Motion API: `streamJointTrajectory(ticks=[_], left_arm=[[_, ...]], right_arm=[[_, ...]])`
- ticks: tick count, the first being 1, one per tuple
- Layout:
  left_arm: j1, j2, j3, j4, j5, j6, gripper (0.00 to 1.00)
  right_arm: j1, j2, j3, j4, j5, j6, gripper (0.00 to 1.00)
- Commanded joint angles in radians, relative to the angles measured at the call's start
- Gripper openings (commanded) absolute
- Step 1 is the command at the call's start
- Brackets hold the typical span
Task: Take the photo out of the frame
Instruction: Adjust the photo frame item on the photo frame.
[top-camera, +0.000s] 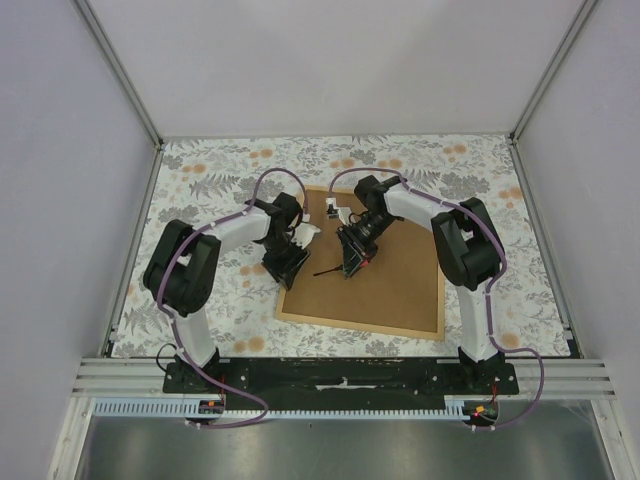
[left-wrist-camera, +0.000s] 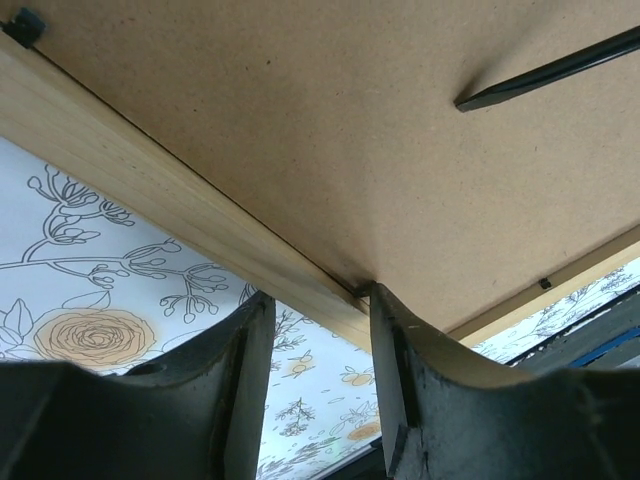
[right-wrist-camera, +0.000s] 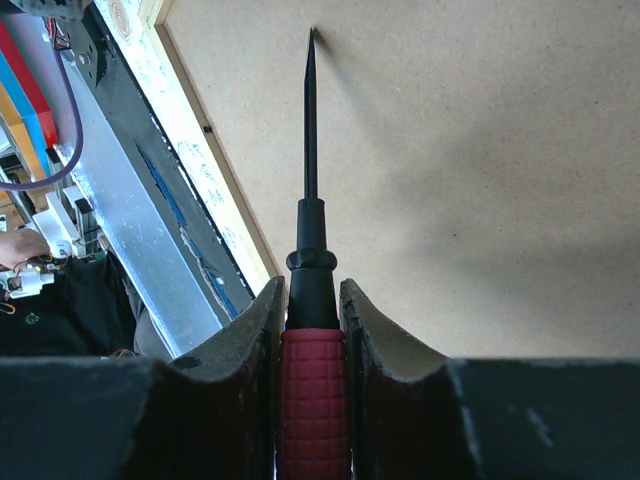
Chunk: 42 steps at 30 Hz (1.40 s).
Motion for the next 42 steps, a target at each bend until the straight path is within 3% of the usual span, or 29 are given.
streamJointTrajectory(ticks=[1,3,6,7,16,17,19,21,23,30,42], left_arm=[[-0.002,0.036,0.027,0.021,-0.003,-0.022,0.47],[-0.002,0.046,0.036,0.019,-0.006,-0.022,0.39],[-0.002,0.053,0.039,0.023,-0.012,-0.021,0.08],[-0.004,0.050,0.038,0.024,-0.011,-0.016,0.02],[0.007,-0.004,0.018,0.069,0.071,0.021,0.02],[0.005,-0.005,0.019,0.067,0.063,0.018,0.04],[0.007,-0.016,0.023,0.072,0.032,0.008,0.30],[0.004,-0.030,0.026,0.064,-0.009,0.001,0.47],[0.004,-0.036,0.036,0.049,-0.034,-0.004,0.56],[-0.010,-0.016,0.046,0.026,-0.061,-0.036,0.57],[-0.032,-0.031,0.053,0.007,0.063,-0.036,0.55]], right_arm=[[-0.004,-0.050,0.001,0.015,-0.002,-0.002,0.00],[-0.004,-0.052,0.000,0.013,-0.004,-0.002,0.00],[-0.004,-0.047,0.000,0.013,-0.007,-0.003,0.00],[-0.006,-0.047,0.000,0.012,-0.007,-0.005,0.00],[-0.004,-0.043,0.000,0.013,-0.019,-0.005,0.00],[-0.004,-0.041,-0.002,0.012,-0.018,-0.005,0.00],[-0.004,-0.047,-0.003,0.012,-0.013,-0.006,0.00],[-0.004,-0.049,-0.003,0.012,-0.011,-0.006,0.00],[-0.004,-0.050,-0.002,0.012,-0.008,-0.006,0.00],[-0.004,-0.053,0.000,0.012,-0.004,-0.005,0.00],[-0.004,-0.056,-0.003,0.013,-0.004,-0.008,0.00]])
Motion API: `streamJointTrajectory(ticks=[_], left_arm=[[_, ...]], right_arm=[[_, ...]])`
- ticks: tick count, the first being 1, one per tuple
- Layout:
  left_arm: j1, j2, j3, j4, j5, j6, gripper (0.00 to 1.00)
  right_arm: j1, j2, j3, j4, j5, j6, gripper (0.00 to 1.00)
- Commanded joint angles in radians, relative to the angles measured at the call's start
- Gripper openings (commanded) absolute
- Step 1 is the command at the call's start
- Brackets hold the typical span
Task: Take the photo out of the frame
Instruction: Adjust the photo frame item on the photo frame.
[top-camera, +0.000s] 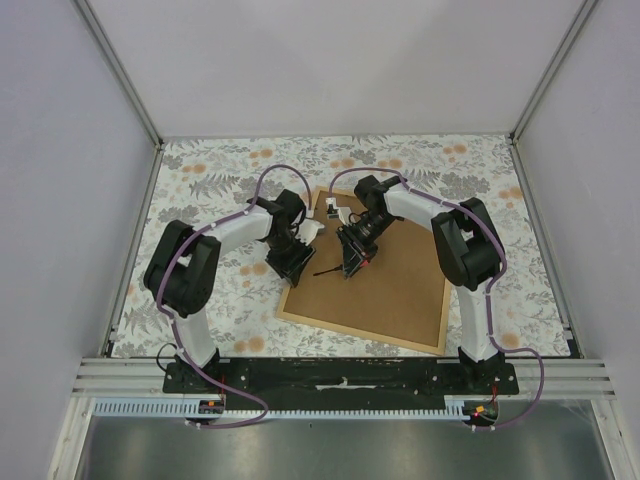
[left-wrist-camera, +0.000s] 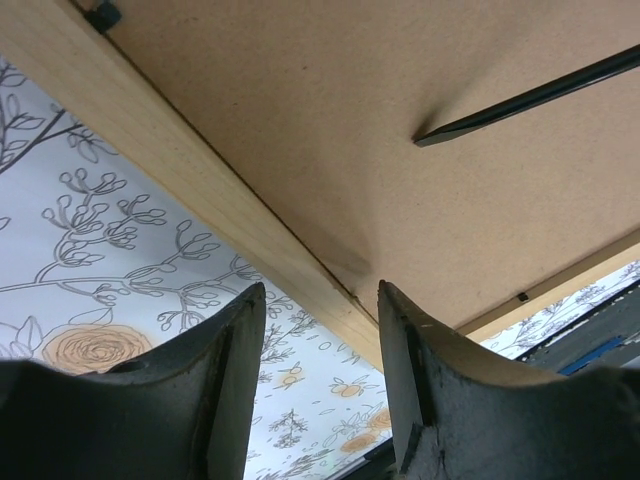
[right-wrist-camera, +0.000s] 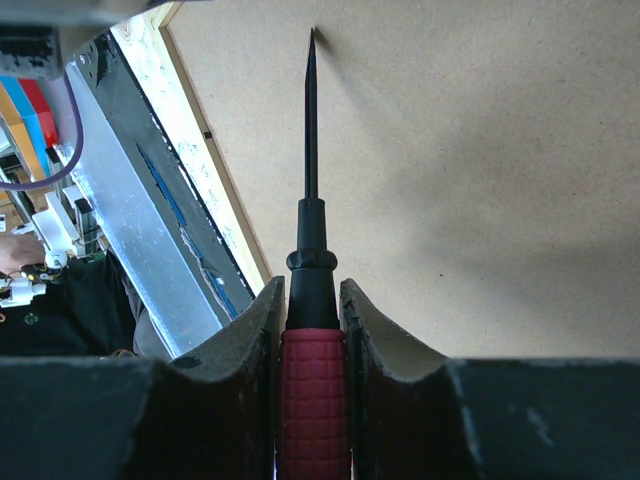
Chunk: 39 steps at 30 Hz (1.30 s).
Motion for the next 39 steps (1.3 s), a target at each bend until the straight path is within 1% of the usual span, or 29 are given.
streamJointTrajectory(ticks=[1,3,6,11,14,22,24,30,34,39], left_arm=[[-0.022,-0.027,0.019,-0.009,0.043,-0.016,0.55],[-0.036,-0.020,0.007,-0.004,0.021,-0.015,0.55],[-0.049,-0.006,-0.009,0.014,-0.052,-0.022,0.53],[-0.049,0.000,-0.009,0.030,-0.114,-0.032,0.47],[-0.046,0.002,-0.006,0.030,-0.109,-0.033,0.45],[-0.049,-0.018,-0.006,-0.010,-0.042,-0.012,0.47],[-0.049,-0.029,-0.009,-0.013,-0.026,-0.007,0.49],[-0.050,-0.020,-0.015,-0.012,-0.032,-0.001,0.50],[-0.050,-0.007,-0.023,-0.003,-0.072,-0.002,0.47],[-0.052,0.005,-0.024,0.010,-0.095,-0.007,0.38]], right_arm=[[-0.004,-0.055,-0.003,0.011,-0.003,-0.007,0.00],[-0.004,-0.057,-0.003,0.011,-0.003,-0.004,0.00],[-0.005,-0.060,-0.003,0.011,-0.003,-0.006,0.00],[-0.004,-0.065,-0.008,0.011,-0.005,-0.006,0.00],[-0.004,-0.066,-0.008,0.011,-0.006,-0.006,0.00],[-0.004,-0.071,-0.008,0.013,-0.005,-0.006,0.00],[-0.002,-0.071,-0.008,0.013,-0.005,-0.004,0.00],[-0.004,-0.074,-0.009,0.013,-0.002,-0.003,0.00],[-0.005,-0.078,-0.012,0.014,0.000,-0.003,0.00],[-0.004,-0.077,-0.012,0.014,-0.002,-0.001,0.00]])
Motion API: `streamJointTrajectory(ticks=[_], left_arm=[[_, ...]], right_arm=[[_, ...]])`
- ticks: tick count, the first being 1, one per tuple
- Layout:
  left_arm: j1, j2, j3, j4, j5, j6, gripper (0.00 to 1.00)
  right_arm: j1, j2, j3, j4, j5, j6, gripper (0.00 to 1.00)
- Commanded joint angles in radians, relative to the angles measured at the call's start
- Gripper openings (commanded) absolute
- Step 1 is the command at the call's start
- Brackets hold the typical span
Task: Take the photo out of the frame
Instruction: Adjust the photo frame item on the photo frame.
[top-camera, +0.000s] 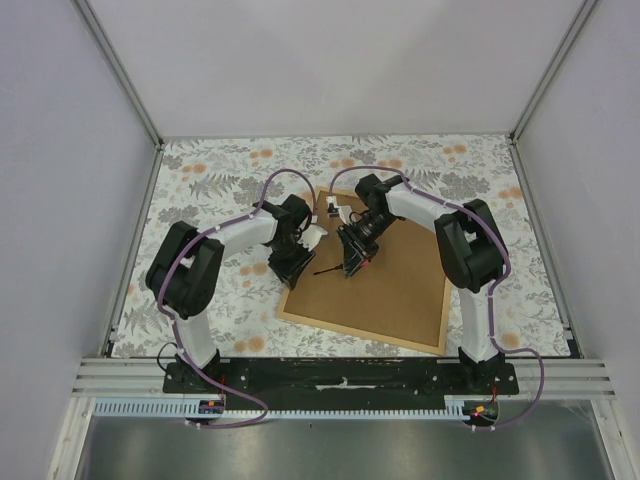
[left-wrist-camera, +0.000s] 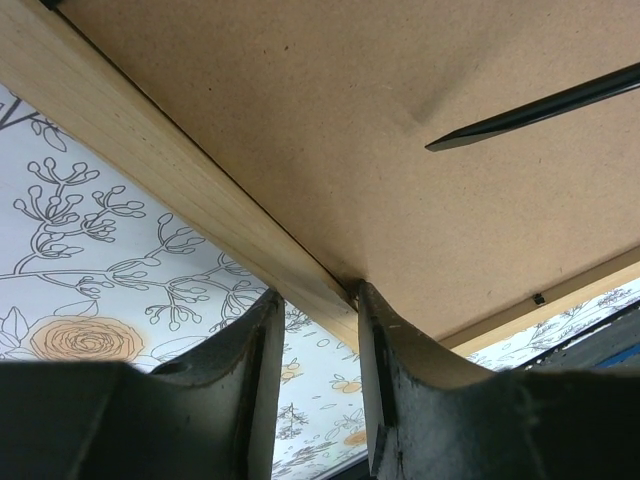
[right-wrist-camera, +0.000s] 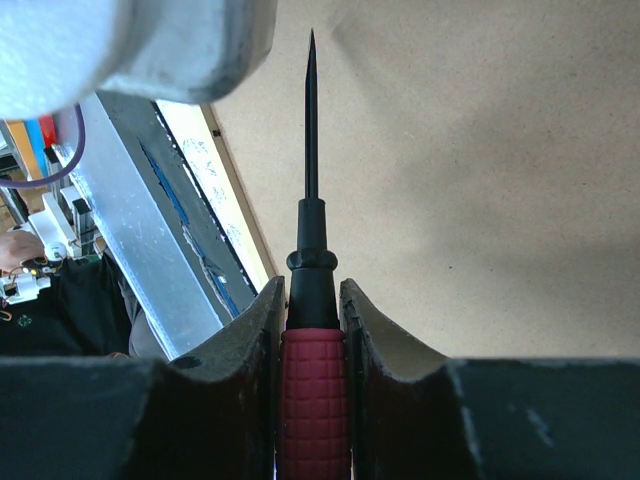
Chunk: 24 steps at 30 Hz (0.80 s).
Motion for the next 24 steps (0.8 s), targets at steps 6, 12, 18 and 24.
streamJointTrajectory(ticks=[6,12,18,24], left_arm=[[-0.004,-0.012,-0.010,0.024,-0.023,0.003,0.09],[0.016,-0.061,-0.047,0.036,0.046,0.011,0.02],[0.082,-0.070,-0.073,0.062,0.126,-0.005,0.02],[0.107,-0.072,-0.086,0.077,0.176,-0.026,0.02]], right_arm=[[-0.004,-0.051,-0.005,0.012,-0.006,-0.005,0.00],[-0.007,-0.040,0.001,0.012,-0.016,-0.005,0.00],[-0.004,-0.040,0.028,0.009,-0.046,0.000,0.00],[-0.004,-0.046,0.037,0.010,-0.067,0.006,0.00]])
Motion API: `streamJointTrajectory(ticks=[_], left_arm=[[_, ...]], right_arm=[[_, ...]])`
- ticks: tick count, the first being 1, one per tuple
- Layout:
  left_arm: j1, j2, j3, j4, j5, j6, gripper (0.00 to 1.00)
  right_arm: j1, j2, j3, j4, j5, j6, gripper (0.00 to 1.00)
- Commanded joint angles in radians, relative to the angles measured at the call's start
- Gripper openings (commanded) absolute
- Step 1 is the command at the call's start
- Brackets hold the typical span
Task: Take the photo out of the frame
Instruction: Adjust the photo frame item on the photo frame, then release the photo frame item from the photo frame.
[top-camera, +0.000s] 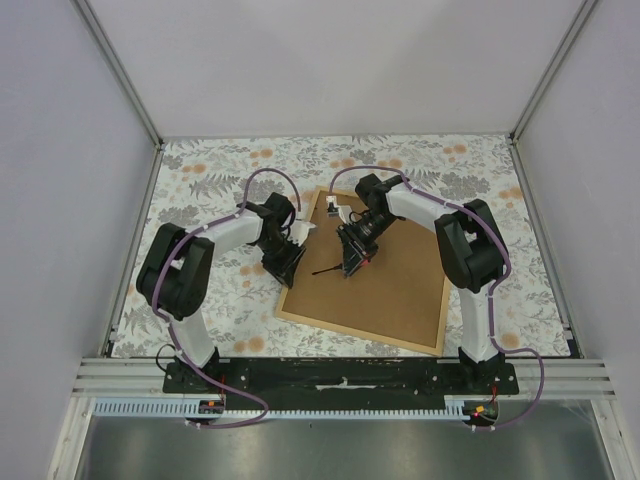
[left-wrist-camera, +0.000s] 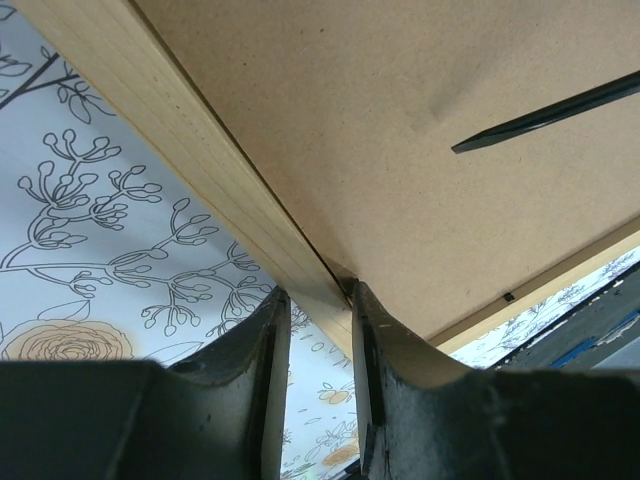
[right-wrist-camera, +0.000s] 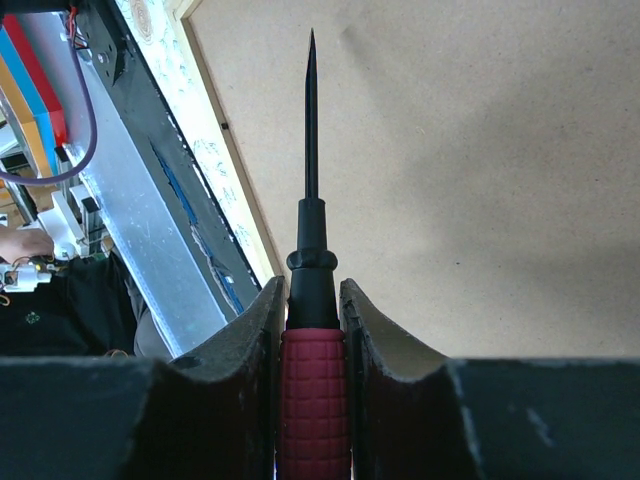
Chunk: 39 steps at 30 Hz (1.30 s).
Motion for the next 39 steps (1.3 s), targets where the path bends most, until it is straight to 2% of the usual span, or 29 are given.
streamJointTrajectory(ticks=[1,10,12,13,15,16,17,22,28,35,39], left_arm=[[0.012,-0.032,-0.018,0.016,0.048,-0.011,0.02],[0.013,-0.057,0.006,-0.010,0.179,-0.003,0.04],[0.021,-0.052,0.032,-0.028,0.179,0.005,0.30],[0.030,-0.049,0.050,-0.034,0.179,0.012,0.46],[0.050,-0.033,0.101,-0.057,0.183,0.032,0.68],[0.059,-0.020,0.133,-0.068,0.185,0.041,0.74],[0.073,-0.005,0.162,-0.074,0.189,0.054,0.76],[0.125,0.082,0.307,-0.047,0.144,0.066,0.79],[0.125,0.184,0.331,0.056,0.133,0.029,0.79],[0.125,0.210,0.310,0.111,0.154,-0.008,0.63],[0.127,0.192,0.273,0.147,0.159,-0.032,0.59]], right_arm=[[-0.004,-0.044,0.042,0.011,-0.053,0.007,0.00],[-0.005,-0.007,0.123,0.024,-0.046,0.026,0.00],[-0.007,0.015,0.160,0.027,-0.032,0.039,0.00],[-0.008,0.024,0.175,0.030,-0.026,0.047,0.00],[-0.010,0.050,0.206,0.037,0.003,0.065,0.00],[-0.013,0.064,0.223,0.039,0.002,0.069,0.00],[-0.016,0.077,0.235,0.041,0.008,0.075,0.00],[-0.037,0.130,0.273,0.042,0.013,0.095,0.00],[-0.054,0.140,0.227,0.050,0.022,0.075,0.00],[-0.053,0.154,0.217,0.042,0.020,0.050,0.00],[-0.050,0.203,0.262,-0.025,-0.041,0.030,0.00]])
